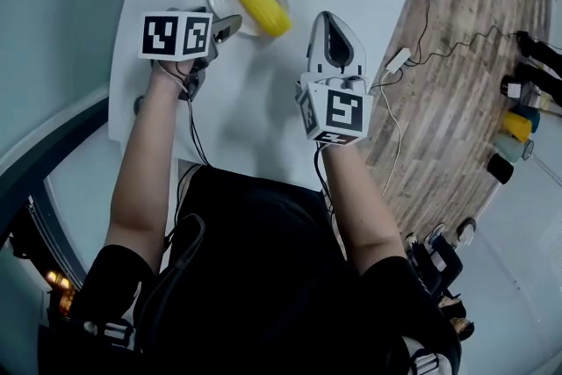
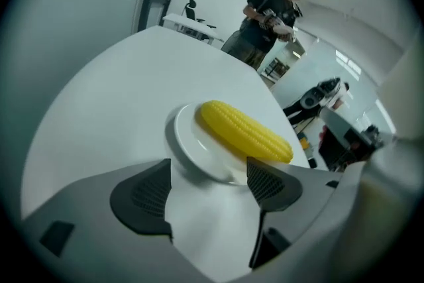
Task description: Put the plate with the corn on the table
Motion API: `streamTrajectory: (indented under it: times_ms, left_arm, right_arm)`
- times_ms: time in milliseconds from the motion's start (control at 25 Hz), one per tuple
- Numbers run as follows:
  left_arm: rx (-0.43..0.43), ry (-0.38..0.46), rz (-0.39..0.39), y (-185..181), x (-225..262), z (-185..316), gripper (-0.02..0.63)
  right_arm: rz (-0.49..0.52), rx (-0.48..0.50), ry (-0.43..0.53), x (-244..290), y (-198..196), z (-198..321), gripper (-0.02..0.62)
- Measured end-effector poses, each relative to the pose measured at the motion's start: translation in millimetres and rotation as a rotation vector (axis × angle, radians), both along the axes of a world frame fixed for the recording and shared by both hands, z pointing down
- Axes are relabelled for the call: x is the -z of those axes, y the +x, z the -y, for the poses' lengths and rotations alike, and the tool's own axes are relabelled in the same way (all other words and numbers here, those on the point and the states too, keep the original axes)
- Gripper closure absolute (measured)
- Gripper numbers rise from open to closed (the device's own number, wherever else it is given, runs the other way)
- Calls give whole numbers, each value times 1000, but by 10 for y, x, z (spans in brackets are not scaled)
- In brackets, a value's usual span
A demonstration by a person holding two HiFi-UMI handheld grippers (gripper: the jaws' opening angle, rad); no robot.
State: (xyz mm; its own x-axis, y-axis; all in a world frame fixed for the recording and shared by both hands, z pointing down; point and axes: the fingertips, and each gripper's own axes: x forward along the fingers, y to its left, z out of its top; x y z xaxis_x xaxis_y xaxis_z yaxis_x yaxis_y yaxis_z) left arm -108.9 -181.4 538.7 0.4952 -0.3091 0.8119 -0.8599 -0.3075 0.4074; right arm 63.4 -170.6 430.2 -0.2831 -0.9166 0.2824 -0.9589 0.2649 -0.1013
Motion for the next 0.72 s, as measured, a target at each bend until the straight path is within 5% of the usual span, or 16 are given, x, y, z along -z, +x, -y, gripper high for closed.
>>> streamTrajectory:
  times_ms: [80, 240, 440, 640, 720]
  left_arm:
    - [-26, 36, 68, -60, -15, -40, 264]
    - [65, 84, -35, -32, 289, -93, 264]
    - [51, 382, -75, 145, 824, 107, 269]
    - [37, 753, -24, 281, 1637, 64, 587]
    - [26, 838, -60, 410, 1856, 66, 601]
  right_arm:
    - [0, 6, 0, 6, -11, -7, 592]
    - [8, 26, 8, 155, -54, -76, 592]
    - [33, 59, 40, 248, -94, 6, 592]
    - [85, 95, 123, 742, -228, -128, 592]
    - [95, 102, 167, 939, -277, -123, 594]
